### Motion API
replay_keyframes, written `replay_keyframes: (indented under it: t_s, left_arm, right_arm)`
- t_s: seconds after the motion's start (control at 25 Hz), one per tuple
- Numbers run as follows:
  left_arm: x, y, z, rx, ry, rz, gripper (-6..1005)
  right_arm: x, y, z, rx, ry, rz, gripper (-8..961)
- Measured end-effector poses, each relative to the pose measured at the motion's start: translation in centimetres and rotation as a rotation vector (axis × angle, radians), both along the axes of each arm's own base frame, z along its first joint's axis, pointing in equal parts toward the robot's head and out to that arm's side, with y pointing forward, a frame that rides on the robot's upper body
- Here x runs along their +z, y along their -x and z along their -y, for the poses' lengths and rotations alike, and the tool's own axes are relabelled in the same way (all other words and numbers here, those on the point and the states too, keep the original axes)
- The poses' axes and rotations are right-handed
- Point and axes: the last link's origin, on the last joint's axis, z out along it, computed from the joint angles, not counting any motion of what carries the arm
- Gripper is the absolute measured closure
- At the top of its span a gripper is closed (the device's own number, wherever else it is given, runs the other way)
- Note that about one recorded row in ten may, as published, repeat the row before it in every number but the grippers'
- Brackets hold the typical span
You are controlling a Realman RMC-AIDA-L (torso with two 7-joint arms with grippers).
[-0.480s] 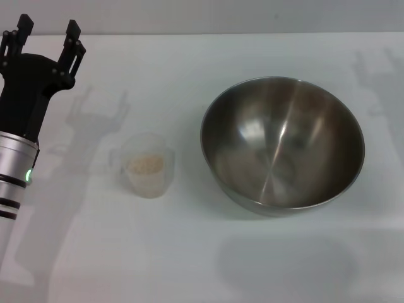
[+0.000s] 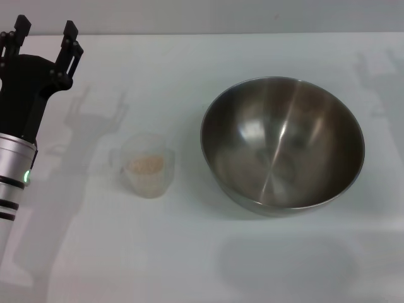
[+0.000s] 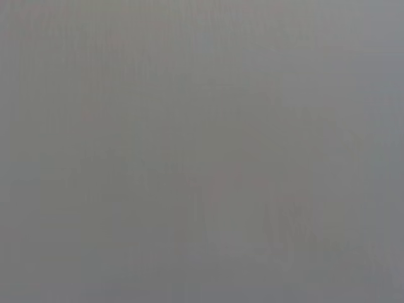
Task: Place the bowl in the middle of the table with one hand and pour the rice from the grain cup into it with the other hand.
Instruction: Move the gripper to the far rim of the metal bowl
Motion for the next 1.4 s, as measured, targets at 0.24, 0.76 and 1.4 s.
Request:
replay_keyframes:
  t_s: [0.24, 0.76, 1.4]
  left_arm:
    - [0.1, 0.0, -0.1, -0.001, -0.002, -0.004, 249]
    - [0.1, 0.1, -0.3, 0.002, 0.000, -0.009, 256]
    - [0.1, 0.3, 0.1, 0.005, 0.000, -0.011, 263]
  right_arm:
    - [0.0, 0.0, 0.0, -0.001, 0.002, 0.000, 286]
    - [-1.1, 1.9, -2.0, -0.030, -0.006, 0.256, 286]
    - [-1.4, 9.6, -5.5, -0.220, 0.334, 0.334, 287]
